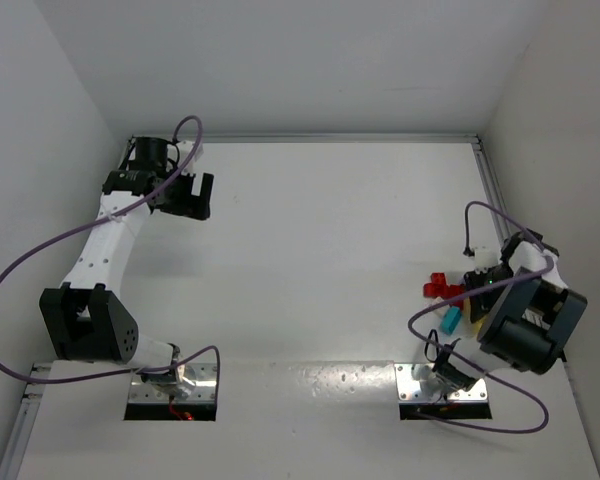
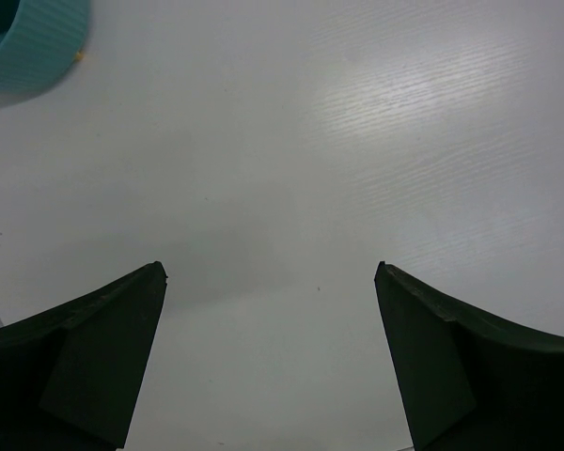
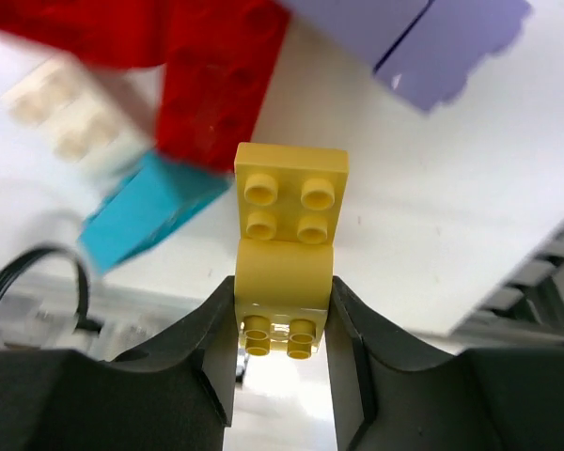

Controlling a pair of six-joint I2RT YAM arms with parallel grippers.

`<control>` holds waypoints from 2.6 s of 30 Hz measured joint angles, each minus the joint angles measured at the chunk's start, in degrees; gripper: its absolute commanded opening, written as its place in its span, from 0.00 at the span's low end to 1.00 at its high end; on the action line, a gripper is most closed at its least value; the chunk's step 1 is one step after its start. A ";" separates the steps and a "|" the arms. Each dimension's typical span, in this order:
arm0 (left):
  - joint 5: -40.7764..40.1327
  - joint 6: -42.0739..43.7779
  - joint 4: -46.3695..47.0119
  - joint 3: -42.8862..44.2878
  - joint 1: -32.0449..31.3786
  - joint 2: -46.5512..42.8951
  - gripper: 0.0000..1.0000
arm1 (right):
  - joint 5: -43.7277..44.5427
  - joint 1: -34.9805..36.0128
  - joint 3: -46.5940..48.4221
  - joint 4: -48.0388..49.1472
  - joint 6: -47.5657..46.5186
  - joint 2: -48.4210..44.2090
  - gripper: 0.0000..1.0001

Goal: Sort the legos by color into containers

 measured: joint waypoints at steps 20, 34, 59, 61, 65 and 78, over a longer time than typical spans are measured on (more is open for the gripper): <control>22.93 6.69 9.64 -16.96 -0.07 -20.17 0.90 | -27.08 25.33 28.92 -25.22 -13.20 9.84 0.00; 45.11 1.18 19.10 -24.52 -2.80 -25.64 0.89 | -52.30 52.63 52.85 -26.62 -2.56 24.63 0.00; 51.74 -37.03 54.07 -29.86 -17.55 -17.29 0.94 | -65.94 68.19 57.22 -27.32 1.01 27.93 0.00; 51.45 -36.87 53.72 -30.51 -17.53 -17.38 0.94 | -65.79 68.19 57.22 -27.32 1.07 27.91 0.00; 50.66 -36.15 53.02 -32.15 -17.44 -17.57 0.89 | -65.40 68.19 57.22 -27.30 2.03 27.56 0.00; 49.96 -35.45 52.30 -33.99 -17.11 -18.01 0.71 | -63.82 68.19 57.20 -26.56 4.04 25.97 0.00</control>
